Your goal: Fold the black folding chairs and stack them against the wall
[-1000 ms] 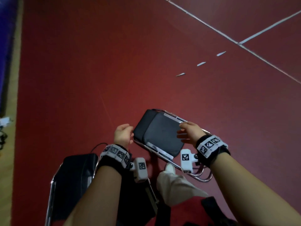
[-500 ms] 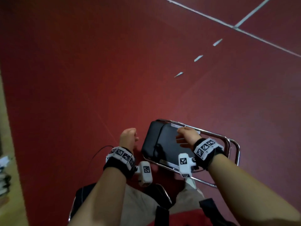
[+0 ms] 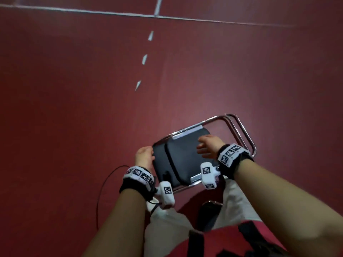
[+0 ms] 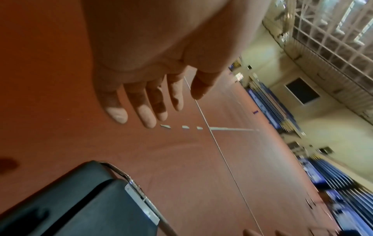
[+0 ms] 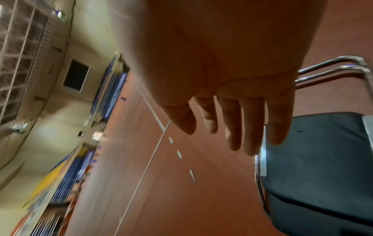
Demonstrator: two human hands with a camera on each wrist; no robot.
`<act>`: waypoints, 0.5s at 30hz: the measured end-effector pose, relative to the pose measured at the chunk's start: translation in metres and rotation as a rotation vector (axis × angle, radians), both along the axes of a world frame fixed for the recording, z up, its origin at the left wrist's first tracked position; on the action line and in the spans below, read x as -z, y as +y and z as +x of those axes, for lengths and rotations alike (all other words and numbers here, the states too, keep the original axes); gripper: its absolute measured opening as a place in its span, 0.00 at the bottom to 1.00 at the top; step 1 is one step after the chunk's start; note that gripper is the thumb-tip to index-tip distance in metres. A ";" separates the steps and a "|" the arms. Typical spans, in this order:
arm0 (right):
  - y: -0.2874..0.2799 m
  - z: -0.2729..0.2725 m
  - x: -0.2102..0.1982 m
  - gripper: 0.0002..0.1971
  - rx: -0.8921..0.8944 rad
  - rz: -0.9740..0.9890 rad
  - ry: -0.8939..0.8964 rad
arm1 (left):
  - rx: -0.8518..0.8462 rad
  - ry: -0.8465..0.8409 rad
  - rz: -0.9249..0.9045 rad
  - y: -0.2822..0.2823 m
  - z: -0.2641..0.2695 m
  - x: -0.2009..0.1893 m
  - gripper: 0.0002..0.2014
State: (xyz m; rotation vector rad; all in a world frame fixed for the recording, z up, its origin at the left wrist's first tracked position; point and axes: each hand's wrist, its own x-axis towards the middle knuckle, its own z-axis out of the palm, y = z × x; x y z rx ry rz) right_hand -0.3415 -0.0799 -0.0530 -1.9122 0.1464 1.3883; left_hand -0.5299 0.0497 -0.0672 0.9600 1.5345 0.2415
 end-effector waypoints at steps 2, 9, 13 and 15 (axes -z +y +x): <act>-0.002 -0.035 0.000 0.05 0.130 -0.007 0.030 | 0.098 0.008 -0.031 0.013 -0.019 0.007 0.11; -0.025 -0.106 0.007 0.02 0.384 0.004 0.075 | 0.385 0.047 -0.061 0.017 -0.049 0.019 0.06; -0.045 -0.126 0.027 0.01 0.494 -0.007 0.119 | 0.491 0.108 -0.043 0.013 -0.056 0.040 0.08; -0.055 -0.134 0.042 0.03 0.537 -0.005 0.139 | 0.536 0.115 -0.033 0.009 -0.054 0.053 0.11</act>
